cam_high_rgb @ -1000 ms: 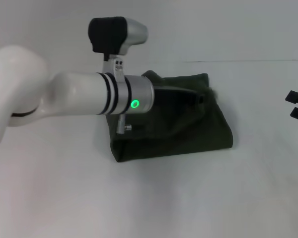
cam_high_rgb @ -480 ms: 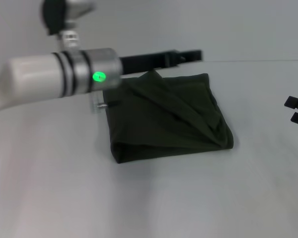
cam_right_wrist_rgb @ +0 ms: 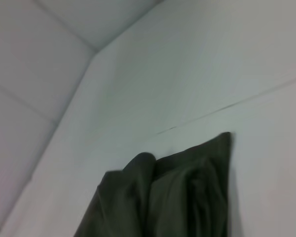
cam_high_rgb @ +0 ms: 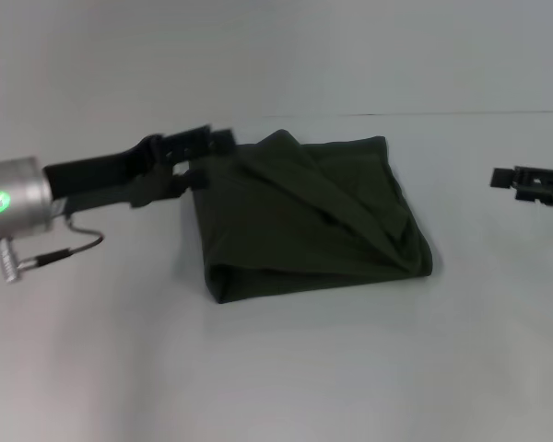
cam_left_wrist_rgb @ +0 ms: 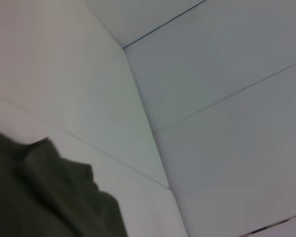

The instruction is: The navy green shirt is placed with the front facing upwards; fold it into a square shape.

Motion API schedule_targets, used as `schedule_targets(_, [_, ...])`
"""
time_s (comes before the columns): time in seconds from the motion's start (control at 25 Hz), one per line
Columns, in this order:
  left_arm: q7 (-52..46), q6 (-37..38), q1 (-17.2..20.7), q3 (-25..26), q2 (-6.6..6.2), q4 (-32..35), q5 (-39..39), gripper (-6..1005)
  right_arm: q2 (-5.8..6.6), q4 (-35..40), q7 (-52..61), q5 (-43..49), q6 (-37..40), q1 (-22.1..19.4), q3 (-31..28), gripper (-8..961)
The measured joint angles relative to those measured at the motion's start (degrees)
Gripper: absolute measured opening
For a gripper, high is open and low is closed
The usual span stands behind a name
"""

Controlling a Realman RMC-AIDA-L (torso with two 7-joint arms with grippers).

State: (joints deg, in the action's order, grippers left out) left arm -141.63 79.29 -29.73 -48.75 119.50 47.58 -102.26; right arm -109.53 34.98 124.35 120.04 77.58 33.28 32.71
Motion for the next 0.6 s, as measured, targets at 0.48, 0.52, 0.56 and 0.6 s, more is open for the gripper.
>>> schedule_targets(0.48, [4.8,7.3,5.3,11.4,0.58,0.0,-3.0,919,-3.35,6.5,4.0,15.2,-6.2,16.8,13.4,794])
schedule_targets(0.52, [4.8,7.3,5.3,11.4,0.58,0.0,-3.0,920,-4.10,6.3,4.1,16.4,-7.2,18.1,14.9,794])
schedule_targets(0.56, [5.3,7.1,5.4,13.2,0.57,-0.2,-2.8,920,-4.96,6.2,4.5,17.7,-8.6,19.4,16.6,794])
schedule_targets(0.6, [5.3,7.1,5.4,13.5,0.58,-0.3,-2.8,920,-5.88,6.1,5.1,18.9,-9.6,20.4,18.2,794])
